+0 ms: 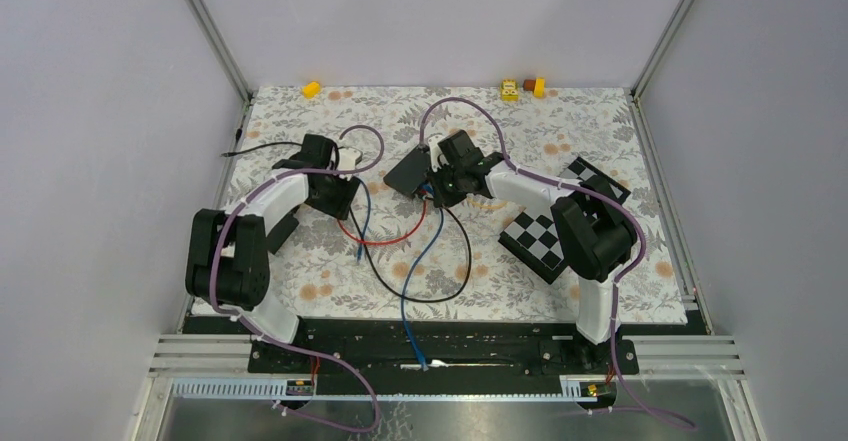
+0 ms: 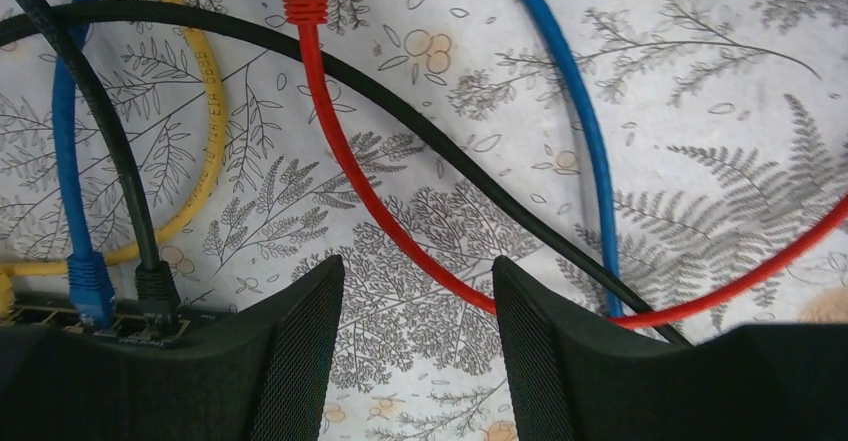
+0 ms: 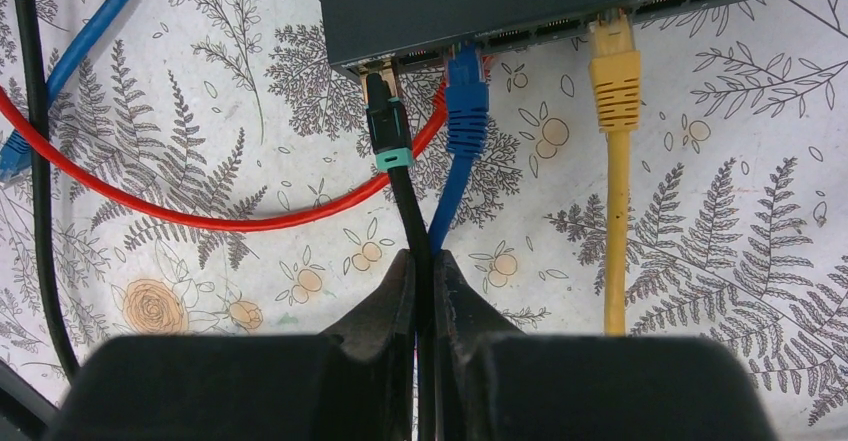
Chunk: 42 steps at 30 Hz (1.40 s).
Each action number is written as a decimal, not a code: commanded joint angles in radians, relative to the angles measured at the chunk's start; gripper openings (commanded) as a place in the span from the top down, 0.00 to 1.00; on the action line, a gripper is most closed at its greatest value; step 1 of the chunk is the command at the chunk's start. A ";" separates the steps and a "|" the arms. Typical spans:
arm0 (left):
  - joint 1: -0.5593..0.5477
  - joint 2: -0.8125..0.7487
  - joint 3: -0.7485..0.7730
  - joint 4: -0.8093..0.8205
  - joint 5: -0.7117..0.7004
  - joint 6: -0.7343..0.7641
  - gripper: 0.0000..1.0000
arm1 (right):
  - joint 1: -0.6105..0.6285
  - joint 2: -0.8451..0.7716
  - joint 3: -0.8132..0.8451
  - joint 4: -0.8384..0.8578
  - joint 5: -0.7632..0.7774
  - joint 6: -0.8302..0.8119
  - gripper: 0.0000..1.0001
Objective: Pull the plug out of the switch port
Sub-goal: Pick up the connector from the center of the board, then place the switch port at the center of the board.
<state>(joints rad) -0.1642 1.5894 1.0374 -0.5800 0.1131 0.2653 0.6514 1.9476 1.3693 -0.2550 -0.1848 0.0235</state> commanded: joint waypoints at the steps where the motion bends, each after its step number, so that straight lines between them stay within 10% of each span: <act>1: 0.034 0.051 0.008 0.081 0.031 -0.046 0.41 | -0.011 -0.032 0.001 0.030 -0.025 -0.003 0.99; 8: 0.053 0.122 0.006 0.113 0.066 -0.063 0.49 | -0.013 -0.026 0.000 0.030 -0.031 -0.005 0.99; 20: 0.083 0.055 0.083 0.003 0.104 -0.035 1.00 | -0.024 -0.025 -0.003 0.029 -0.025 -0.011 0.99; 31: 0.081 -0.221 0.352 -0.166 0.024 -0.018 1.00 | -0.048 0.014 -0.005 0.037 -0.005 -0.019 0.99; 42: 0.083 -0.104 0.567 0.097 -0.102 -0.181 1.00 | -0.057 0.074 -0.019 0.033 -0.043 -0.068 0.90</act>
<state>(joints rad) -0.0856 1.4120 1.5459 -0.6338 0.0776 0.1703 0.6048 2.0045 1.3487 -0.2405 -0.2054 -0.0296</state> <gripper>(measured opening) 0.023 0.098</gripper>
